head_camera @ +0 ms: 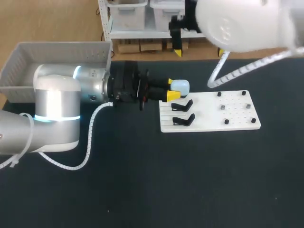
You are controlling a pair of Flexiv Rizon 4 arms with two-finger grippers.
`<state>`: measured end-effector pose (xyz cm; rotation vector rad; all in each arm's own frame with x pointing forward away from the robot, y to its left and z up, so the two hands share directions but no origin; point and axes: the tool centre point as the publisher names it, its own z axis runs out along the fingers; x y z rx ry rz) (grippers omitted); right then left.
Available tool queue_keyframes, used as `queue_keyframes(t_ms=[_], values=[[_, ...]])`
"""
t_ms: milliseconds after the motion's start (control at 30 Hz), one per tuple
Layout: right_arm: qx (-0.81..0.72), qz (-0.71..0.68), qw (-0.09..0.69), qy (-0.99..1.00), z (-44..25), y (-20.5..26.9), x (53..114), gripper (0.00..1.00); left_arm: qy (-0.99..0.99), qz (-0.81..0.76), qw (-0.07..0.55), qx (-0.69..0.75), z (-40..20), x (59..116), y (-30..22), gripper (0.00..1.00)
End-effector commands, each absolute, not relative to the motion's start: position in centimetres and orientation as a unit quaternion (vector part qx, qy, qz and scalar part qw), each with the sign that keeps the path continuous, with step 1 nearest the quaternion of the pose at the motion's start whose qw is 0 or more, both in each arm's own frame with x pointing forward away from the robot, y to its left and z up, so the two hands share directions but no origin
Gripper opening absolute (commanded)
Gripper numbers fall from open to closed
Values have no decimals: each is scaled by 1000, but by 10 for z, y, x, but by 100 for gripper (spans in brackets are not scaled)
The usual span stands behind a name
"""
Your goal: Pick up each earbud case from the left stands, insert the matching earbuds, close the lid, and place the case in the box.
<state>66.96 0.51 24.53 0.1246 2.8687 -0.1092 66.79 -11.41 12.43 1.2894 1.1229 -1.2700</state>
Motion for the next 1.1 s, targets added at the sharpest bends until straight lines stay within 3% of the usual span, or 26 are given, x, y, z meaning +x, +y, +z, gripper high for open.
queue_keyframes(t_ms=[33,533,800,1100], values=[[23,-6,239,971,275,-6,633,100,486,-516,490,507,129,663,-99,0],[23,-6,239,971,275,-6,633,100,561,-402,536,486,211,667,15,0],[23,-6,239,971,275,-6,633,100,631,-335,574,400,211,712,112,0],[23,-6,239,971,275,-6,633,100,705,-281,546,355,187,769,192,0]])
